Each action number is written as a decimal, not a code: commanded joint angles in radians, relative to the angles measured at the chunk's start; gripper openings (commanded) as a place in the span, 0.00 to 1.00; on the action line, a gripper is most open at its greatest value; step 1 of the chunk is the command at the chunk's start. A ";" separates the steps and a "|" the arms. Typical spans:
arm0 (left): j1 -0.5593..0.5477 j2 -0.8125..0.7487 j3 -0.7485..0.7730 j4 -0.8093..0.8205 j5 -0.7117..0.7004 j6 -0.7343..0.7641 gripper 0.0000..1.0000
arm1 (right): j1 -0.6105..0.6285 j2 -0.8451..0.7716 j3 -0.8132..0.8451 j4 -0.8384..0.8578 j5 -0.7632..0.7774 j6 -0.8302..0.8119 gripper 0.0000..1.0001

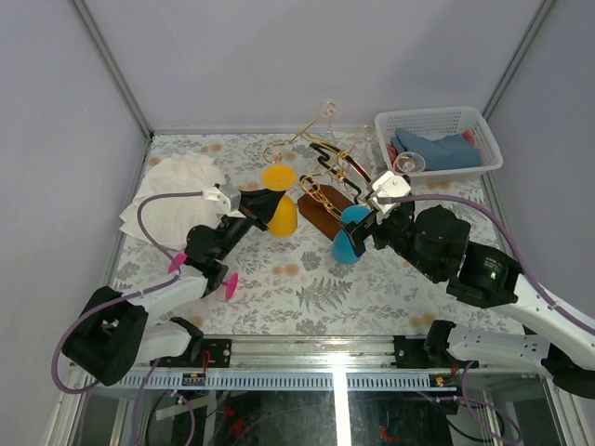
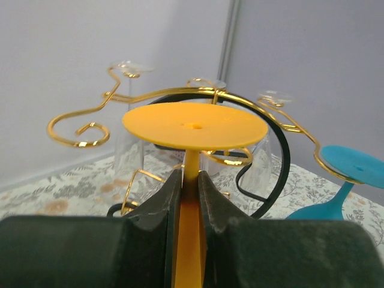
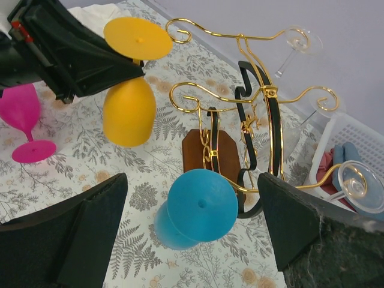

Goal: Place the wine glass upside down on the wine glass rack
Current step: Turn the wine glass upside down at the wine rack.

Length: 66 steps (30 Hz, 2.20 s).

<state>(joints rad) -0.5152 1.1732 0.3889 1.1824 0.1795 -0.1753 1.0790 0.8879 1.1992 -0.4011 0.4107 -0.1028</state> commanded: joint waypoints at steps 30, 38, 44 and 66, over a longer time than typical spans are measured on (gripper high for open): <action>0.162 0.483 0.274 0.410 0.281 -0.072 0.00 | -0.005 -0.040 -0.015 -0.037 0.028 0.021 0.98; 0.184 0.531 0.303 0.421 0.249 -0.069 0.00 | -0.005 -0.032 -0.016 -0.042 0.012 0.029 0.98; 0.204 0.554 0.338 0.421 0.244 -0.070 0.00 | -0.005 -0.024 -0.016 -0.042 0.007 0.030 0.98; 0.258 0.600 0.369 0.424 0.152 -0.069 0.00 | -0.004 -0.008 -0.020 -0.059 -0.002 0.026 0.98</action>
<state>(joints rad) -0.2684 1.7725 0.7292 1.5093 0.3862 -0.2543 1.0790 0.8845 1.1790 -0.4713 0.4187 -0.0776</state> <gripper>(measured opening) 0.108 0.982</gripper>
